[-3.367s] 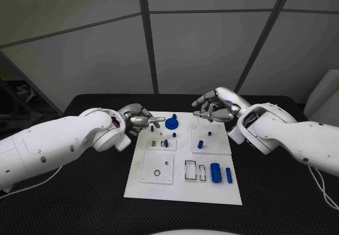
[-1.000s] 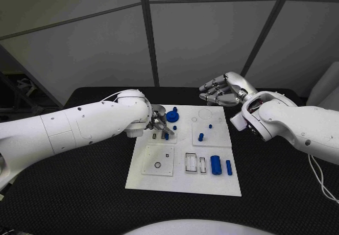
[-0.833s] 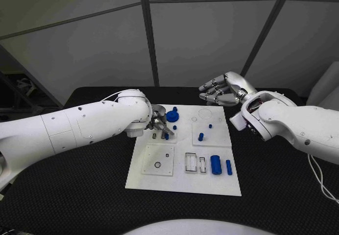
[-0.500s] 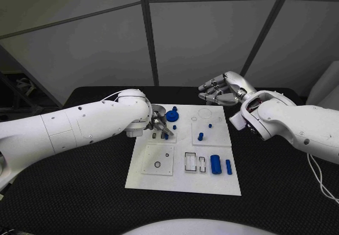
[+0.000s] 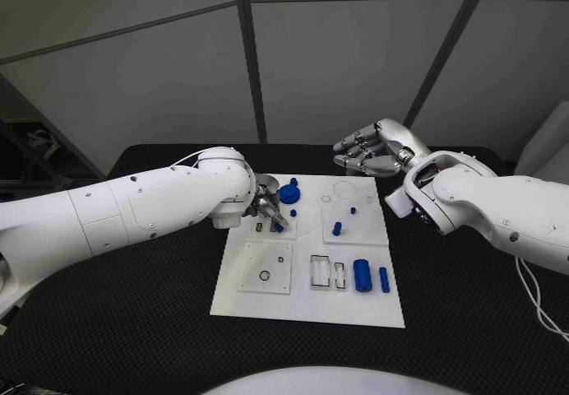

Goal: Assemble the parts on the task board

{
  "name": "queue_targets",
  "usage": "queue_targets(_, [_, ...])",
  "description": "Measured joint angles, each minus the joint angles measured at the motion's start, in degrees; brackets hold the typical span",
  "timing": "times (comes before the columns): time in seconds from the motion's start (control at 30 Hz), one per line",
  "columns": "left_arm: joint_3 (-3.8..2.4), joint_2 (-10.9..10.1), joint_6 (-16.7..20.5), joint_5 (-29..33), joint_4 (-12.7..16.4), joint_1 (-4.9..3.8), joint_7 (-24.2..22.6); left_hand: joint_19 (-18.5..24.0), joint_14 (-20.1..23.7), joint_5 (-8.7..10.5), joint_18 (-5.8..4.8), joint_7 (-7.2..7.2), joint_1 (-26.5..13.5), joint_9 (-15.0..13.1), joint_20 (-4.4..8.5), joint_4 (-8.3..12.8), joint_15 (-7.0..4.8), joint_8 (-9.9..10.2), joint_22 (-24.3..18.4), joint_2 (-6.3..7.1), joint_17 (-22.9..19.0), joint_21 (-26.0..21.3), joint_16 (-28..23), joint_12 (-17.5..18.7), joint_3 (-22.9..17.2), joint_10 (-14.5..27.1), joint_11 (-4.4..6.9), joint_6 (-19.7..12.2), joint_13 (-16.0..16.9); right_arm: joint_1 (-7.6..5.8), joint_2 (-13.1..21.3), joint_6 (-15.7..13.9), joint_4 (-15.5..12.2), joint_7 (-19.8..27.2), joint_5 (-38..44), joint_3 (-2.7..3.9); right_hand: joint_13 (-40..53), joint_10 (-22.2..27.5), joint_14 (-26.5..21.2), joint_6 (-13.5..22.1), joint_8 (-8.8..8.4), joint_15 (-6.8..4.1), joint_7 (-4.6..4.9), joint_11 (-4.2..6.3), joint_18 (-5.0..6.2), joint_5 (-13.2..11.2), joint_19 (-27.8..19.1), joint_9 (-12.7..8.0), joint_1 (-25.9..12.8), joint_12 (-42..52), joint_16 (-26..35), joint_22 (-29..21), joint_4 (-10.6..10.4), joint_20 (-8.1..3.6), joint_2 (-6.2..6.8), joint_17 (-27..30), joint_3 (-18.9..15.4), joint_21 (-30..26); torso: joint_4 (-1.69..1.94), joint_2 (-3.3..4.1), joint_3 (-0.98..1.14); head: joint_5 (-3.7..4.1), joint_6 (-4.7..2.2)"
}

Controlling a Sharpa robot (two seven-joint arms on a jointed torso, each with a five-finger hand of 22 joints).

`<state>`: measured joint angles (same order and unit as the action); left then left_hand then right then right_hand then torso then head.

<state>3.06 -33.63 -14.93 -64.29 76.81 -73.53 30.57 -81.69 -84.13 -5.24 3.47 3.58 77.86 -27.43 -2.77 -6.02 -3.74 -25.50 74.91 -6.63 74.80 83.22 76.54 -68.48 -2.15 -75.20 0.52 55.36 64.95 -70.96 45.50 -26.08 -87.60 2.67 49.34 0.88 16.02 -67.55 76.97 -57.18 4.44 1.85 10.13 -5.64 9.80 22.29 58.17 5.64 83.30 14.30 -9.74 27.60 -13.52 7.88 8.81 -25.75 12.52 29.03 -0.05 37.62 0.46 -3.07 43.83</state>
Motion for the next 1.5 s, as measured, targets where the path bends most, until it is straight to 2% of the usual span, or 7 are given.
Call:
queue_targets(0.07, [0.01,-0.13,0.1,0.39,0.06,0.0,0.0,0.0,0.0,-2.08,0.0,0.01,0.73,-0.13,0.0,-1.55,0.01,0.23,0.0,0.77,0.07,0.0,0.0,0.37,-1.57,0.01,-0.01,-0.02,-0.18,0.0,-0.02,0.02,0.06,0.0,0.0,0.0,0.0,0.0,0.0,0.0,0.0,0.0,0.0,0.0,0.0,0.0,0.0,0.0,0.0,0.0,0.0,0.0,0.0,0.0,0.0,0.0,0.0,0.0,0.0,0.0,0.0,-0.01,0.03])
queue_targets(0.17, [0.09,-0.45,0.39,0.88,0.28,0.08,0.0,0.0,0.0,-4.31,0.0,0.31,-1.68,-1.24,0.0,-2.71,0.02,0.25,0.0,4.34,0.16,0.0,0.0,0.84,-9.02,0.16,-0.05,-0.5,-0.19,0.0,-0.05,0.05,0.16,-0.04,0.0,0.0,0.0,0.0,0.0,0.0,0.0,0.0,0.0,0.0,0.0,0.0,0.0,0.0,0.0,0.0,0.0,-0.06,0.0,0.0,0.0,0.0,0.0,-0.24,0.0,0.0,0.0,-0.01,0.02])
queue_targets(0.2, [0.13,-0.62,0.54,1.07,0.41,0.13,0.0,-0.12,0.0,-4.45,0.0,0.54,-8.36,-3.52,0.12,-1.89,0.62,-0.9,0.0,9.37,0.17,0.0,-0.23,0.85,-22.07,-0.33,-0.45,-0.26,-0.08,0.0,-0.07,0.05,0.2,-0.05,0.0,0.0,0.0,0.0,0.0,0.0,0.0,0.0,0.0,0.0,0.0,0.0,0.0,0.0,0.0,0.0,0.0,-0.06,0.0,0.0,0.0,0.0,0.0,-0.24,0.0,0.0,0.01,0.0,0.01])
queue_targets(0.23, [0.16,-0.86,0.78,1.33,0.62,0.21,0.0,-0.12,0.06,-4.44,0.0,0.62,-10.78,-4.46,0.12,0.48,0.69,-1.49,0.0,11.42,0.17,0.0,-0.32,0.87,-28.72,-0.67,-0.57,-0.18,0.05,0.0,-0.09,0.06,0.25,-0.07,0.0,0.0,0.0,0.0,0.0,0.0,0.0,0.0,0.0,0.0,0.0,0.0,0.0,0.0,0.0,0.0,0.0,-0.06,0.0,0.0,0.0,0.0,0.0,-0.25,0.0,0.0,0.01,0.03,-0.03])
queue_targets(0.27, [0.18,-1.05,0.99,1.54,0.79,0.23,0.0,-0.12,0.03,-4.43,0.0,0.62,-11.75,-4.92,0.12,0.18,0.73,-1.71,0.0,11.92,0.17,0.0,-0.32,0.87,-30.0,-0.9,-0.43,-0.18,0.19,0.0,-0.1,0.07,0.29,-0.08,0.0,0.0,0.0,0.0,0.0,0.0,0.0,0.0,0.0,0.0,0.0,0.0,0.0,0.0,0.0,0.0,0.0,-0.06,0.0,0.0,0.0,0.0,0.0,-0.25,0.0,-0.01,0.01,0.03,-0.03])
queue_targets(0.9, [0.17,-7.09,10.89,4.31,6.78,0.52,0.0,-0.13,0.08,-4.4,0.01,0.1,-12.96,-6.85,0.11,0.03,0.27,-2.96,0.0,11.83,0.16,0.02,-0.32,0.32,-31.07,-1.32,-0.02,-0.7,1.06,0.0,0.22,0.16,0.86,-0.38,-0.01,0.0,-0.04,0.0,0.0,0.0,0.0,0.0,0.0,0.0,0.0,0.2,0.0,0.0,0.0,-0.2,0.3,-0.05,0.0,0.0,0.0,-0.01,0.0,-0.25,0.33,-0.11,0.07,-0.34,0.04])
queue_targets(1.5, [0.29,-6.77,19.98,0.28,7.65,3.71,0.01,-1.54,0.28,-4.72,-0.07,-0.1,-14.03,-8.33,0.1,0.67,0.05,-4.07,0.0,11.99,0.15,1.0,-0.32,-0.69,-31.87,-1.92,-0.2,-0.91,1.66,0.0,0.44,0.18,1.18,-0.49,1.63,0.0,-0.16,0.21,0.0,0.0,0.0,0.0,0.0,-0.21,0.0,0.47,0.0,-0.04,0.0,-0.19,0.3,-0.11,0.0,0.0,0.0,-0.01,0.0,-0.25,0.82,-0.23,0.37,-0.12,0.1])
